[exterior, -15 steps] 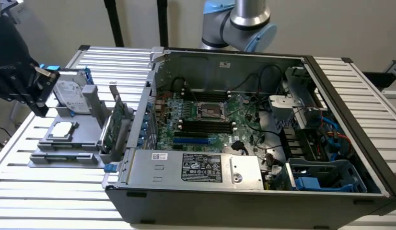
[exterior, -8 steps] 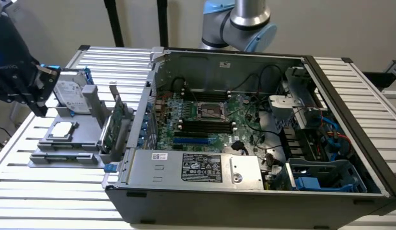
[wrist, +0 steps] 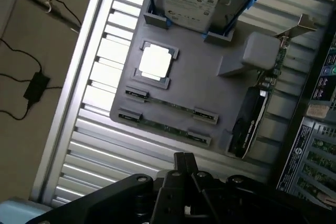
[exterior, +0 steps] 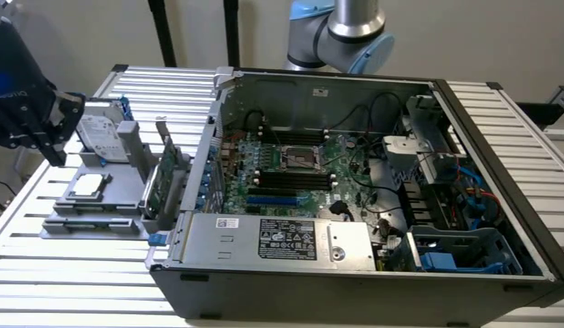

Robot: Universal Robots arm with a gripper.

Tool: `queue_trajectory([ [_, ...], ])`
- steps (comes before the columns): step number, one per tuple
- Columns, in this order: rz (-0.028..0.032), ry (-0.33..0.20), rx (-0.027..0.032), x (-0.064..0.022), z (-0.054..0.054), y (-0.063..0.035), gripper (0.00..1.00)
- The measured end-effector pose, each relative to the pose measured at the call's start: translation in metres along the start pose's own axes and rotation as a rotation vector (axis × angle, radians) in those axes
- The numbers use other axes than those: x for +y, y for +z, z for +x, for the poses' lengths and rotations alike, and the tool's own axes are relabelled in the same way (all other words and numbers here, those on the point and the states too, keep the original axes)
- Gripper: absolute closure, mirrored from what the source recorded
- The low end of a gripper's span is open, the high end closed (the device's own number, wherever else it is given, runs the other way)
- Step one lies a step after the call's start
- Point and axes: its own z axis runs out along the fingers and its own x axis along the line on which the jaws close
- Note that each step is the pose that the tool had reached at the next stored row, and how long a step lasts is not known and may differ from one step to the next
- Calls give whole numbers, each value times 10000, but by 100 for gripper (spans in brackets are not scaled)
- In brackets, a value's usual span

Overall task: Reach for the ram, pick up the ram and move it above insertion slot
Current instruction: 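Pick up the ram and move it above insertion slot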

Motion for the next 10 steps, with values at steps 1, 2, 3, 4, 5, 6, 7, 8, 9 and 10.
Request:
queue_trajectory([
  [1, 0, -186, 8, 0, 0, -4, 89],
  [2, 1, -365, 16, 1, 0, -11, 89],
  [3, 2, -545, 24, 1, 0, -20, 89],
  [4, 2, -725, 28, 1, 0, -29, 89],
  [5, 5, -920, 37, 2, 0, -44, 89],
  [6, 10, -1101, 46, 2, 0, -58, 89],
  [7, 18, -1280, 55, 2, 0, -73, 89],
  [8, 26, -1461, 64, 3, 0, -89, 89],
  [9, 33, -1646, 72, 4, 0, -104, 89],
  [10, 40, -1824, 81, 5, 1, -120, 89],
])
